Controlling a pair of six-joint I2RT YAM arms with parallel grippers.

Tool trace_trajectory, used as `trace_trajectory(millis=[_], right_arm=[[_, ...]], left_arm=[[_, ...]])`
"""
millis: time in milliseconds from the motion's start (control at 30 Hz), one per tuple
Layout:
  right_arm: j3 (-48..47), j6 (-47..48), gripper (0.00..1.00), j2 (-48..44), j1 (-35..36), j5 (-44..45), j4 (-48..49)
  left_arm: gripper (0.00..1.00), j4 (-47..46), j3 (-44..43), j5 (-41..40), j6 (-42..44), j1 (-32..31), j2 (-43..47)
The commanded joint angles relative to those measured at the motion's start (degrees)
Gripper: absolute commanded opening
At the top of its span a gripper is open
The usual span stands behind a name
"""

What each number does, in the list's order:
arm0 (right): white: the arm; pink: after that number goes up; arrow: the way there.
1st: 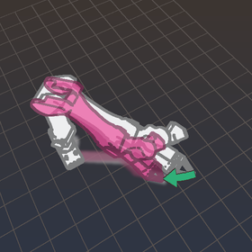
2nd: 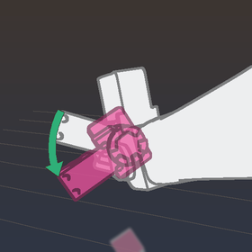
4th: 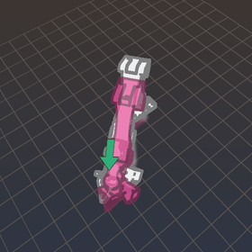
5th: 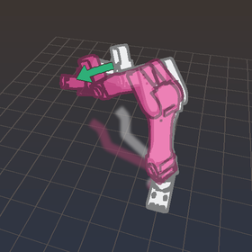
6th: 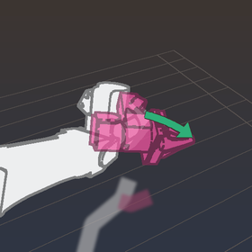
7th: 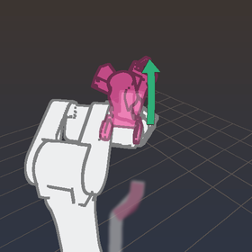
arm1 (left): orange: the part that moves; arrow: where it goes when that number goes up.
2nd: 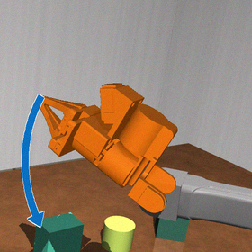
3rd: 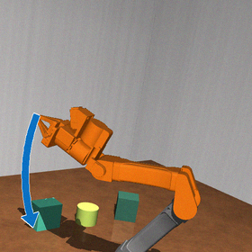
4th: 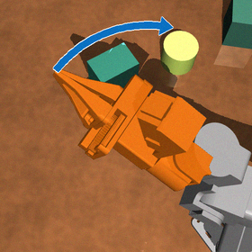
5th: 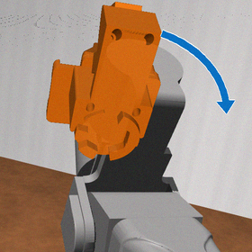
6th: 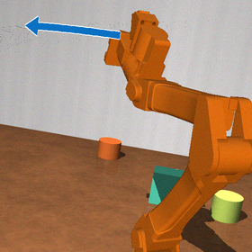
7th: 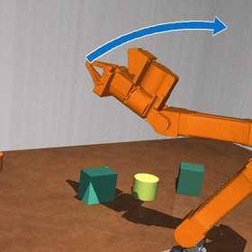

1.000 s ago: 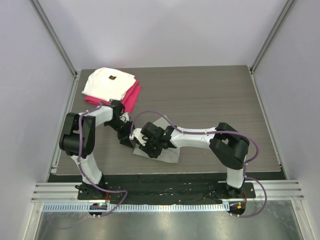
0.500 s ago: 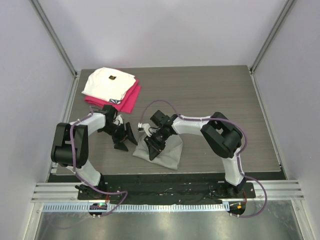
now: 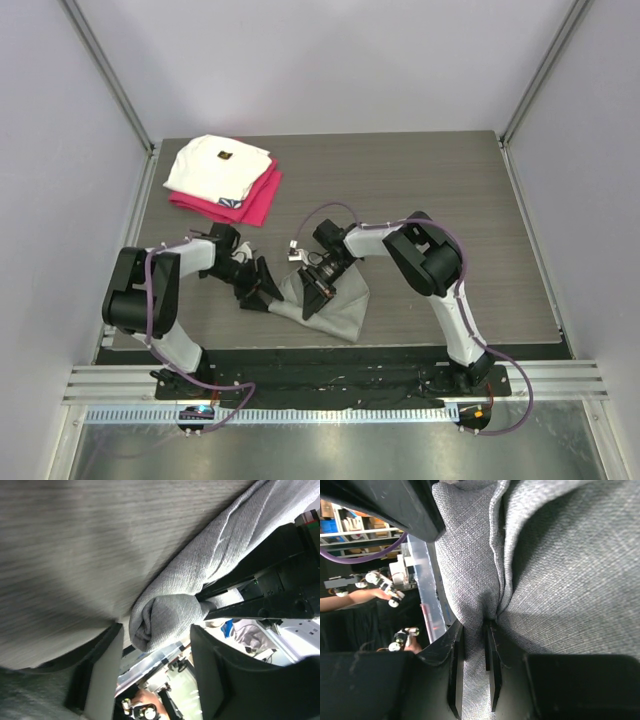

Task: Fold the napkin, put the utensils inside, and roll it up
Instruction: Roll the napkin with the utensil

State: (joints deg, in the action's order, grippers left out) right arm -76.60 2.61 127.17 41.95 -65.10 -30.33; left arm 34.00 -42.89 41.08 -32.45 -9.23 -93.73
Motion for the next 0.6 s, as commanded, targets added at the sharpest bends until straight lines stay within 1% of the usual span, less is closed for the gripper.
trace_trajectory(millis=[0,67,133,167,267,300,367,400,433,500,567], right_arm=[[-0.83,1.87,0.19,2.90,-1.26,7.97,-1.75],[-1.36,1.78,0.19,2.99,-1.35,8.23,-1.67],[-1.89,1.70,0.19,2.47,-1.35,9.11,-1.66],[-1.98,1.52,0.20,2.20,-1.35,9.55,-1.58],[-2.24,0.38,0.24,-0.25,-1.35,12.09,-1.58],[-2.33,-0.41,0.30,-1.65,-1.35,12.97,-1.58],[-2.24,-1.20,0.36,-5.78,-1.44,16.22,-1.58],[-2.07,-1.90,0.46,-7.10,-1.44,17.02,-1.66],[-2.06,-2.26,0.51,-9.90,-1.26,18.42,-1.67],[-1.89,-2.52,0.58,-12.38,-1.09,19.83,-2.28],[-1.19,-2.52,0.62,-16.33,-0.21,22.89,-2.37]], left_arm=[[0.50,-4.20,-0.17,0.05,-1.30,-1.66,-3.03],[0.43,-4.20,-0.17,-0.38,-1.83,-2.01,-4.17],[0.32,-4.20,-0.26,-0.56,-2.18,-2.02,-4.88],[0.23,-4.29,-0.26,-0.65,-2.27,-2.10,-5.05],[0.11,-3.42,-0.52,-1.18,-2.88,-2.10,-5.50],[0.09,-2.98,-0.70,-1.35,-3.06,-2.10,-5.41],[0.05,-2.62,-0.96,-1.27,-3.76,-2.10,-5.32],[0.03,-2.62,-1.14,-1.09,-4.03,-2.10,-5.23],[0.01,-2.36,-1.31,-0.83,-4.29,-2.02,-5.23],[0.00,-2.18,-1.67,-0.48,-5.17,-2.10,-5.14],[0.00,-2.01,-2.10,-0.47,-5.70,-2.10,-5.23]])
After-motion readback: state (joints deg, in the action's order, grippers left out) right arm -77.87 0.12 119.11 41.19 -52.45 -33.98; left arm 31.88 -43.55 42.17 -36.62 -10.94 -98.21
